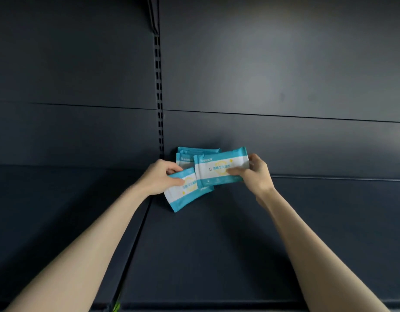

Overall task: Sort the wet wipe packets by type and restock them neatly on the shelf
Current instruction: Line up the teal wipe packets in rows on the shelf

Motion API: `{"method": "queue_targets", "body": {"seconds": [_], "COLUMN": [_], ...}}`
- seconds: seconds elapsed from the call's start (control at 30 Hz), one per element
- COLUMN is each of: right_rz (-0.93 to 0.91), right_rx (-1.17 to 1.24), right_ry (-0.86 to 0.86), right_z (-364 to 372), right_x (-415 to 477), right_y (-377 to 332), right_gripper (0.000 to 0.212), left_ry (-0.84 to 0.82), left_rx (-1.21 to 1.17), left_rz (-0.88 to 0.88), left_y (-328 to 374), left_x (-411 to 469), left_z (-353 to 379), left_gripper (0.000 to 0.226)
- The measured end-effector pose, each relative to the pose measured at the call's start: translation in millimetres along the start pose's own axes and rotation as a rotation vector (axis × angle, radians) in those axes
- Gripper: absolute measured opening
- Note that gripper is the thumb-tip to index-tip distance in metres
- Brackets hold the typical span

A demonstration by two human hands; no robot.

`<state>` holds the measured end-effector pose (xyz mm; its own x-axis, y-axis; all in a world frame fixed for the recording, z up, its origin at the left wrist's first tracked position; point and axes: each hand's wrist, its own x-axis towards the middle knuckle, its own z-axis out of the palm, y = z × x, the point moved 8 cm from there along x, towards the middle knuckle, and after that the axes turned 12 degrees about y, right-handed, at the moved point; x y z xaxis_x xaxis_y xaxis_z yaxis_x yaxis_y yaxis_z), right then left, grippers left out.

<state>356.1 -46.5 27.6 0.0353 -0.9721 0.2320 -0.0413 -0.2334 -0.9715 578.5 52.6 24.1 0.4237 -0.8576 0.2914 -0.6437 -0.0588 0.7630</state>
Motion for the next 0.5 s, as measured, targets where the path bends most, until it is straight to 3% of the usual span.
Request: {"method": "queue_targets", "body": {"seconds": [0.2, 0.33, 0.5], "right_rz": [0.051, 0.081, 0.07], "right_rx": [0.193, 0.251, 0.214], "right_ry": [0.003, -0.035, -0.049], "right_z": [-12, -10, -7], "right_x": [2, 1, -2], "right_y": [-4, -2, 0], "right_gripper": [0.035, 0.04, 0.039], "left_ry": [0.258, 0.181, 0.177], "left_rx": [-0.394, -0.675, -0.913], "left_rz": [-0.228, -0.333, -0.462], "left_y": [-16, -15, -17], "left_x": [-2, -6, -5], "left_z": [-27, -10, 5], "left_gripper": [0.027, 0.046, 0.016]}}
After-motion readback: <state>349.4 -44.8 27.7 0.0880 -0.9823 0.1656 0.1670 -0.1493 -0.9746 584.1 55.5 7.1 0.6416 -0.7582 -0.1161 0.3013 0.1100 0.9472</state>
